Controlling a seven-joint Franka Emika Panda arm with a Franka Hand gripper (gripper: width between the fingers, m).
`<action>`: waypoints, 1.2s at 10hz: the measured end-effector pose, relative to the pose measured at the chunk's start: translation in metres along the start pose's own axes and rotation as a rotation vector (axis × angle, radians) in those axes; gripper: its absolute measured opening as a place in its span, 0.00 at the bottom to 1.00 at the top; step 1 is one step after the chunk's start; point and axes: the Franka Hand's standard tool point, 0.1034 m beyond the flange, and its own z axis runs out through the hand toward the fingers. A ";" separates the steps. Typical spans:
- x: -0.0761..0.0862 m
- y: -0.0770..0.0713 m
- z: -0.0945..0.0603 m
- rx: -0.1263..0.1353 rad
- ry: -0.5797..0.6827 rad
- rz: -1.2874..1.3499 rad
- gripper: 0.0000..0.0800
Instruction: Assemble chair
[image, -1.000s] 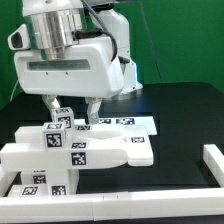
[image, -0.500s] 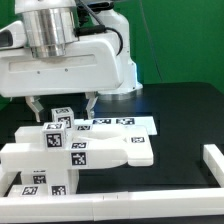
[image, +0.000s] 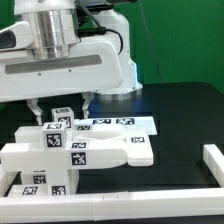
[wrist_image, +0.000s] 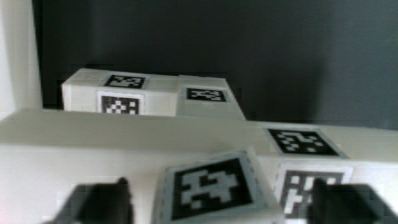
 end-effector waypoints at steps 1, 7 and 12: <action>0.000 0.000 0.000 0.001 0.000 0.034 0.58; 0.001 0.000 0.001 -0.010 0.027 0.577 0.35; 0.002 0.000 0.001 0.028 0.032 1.035 0.35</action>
Offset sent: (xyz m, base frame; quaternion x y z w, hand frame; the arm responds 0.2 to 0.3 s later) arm 0.0000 0.0000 0.0000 0.0000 0.0000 0.1938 0.9810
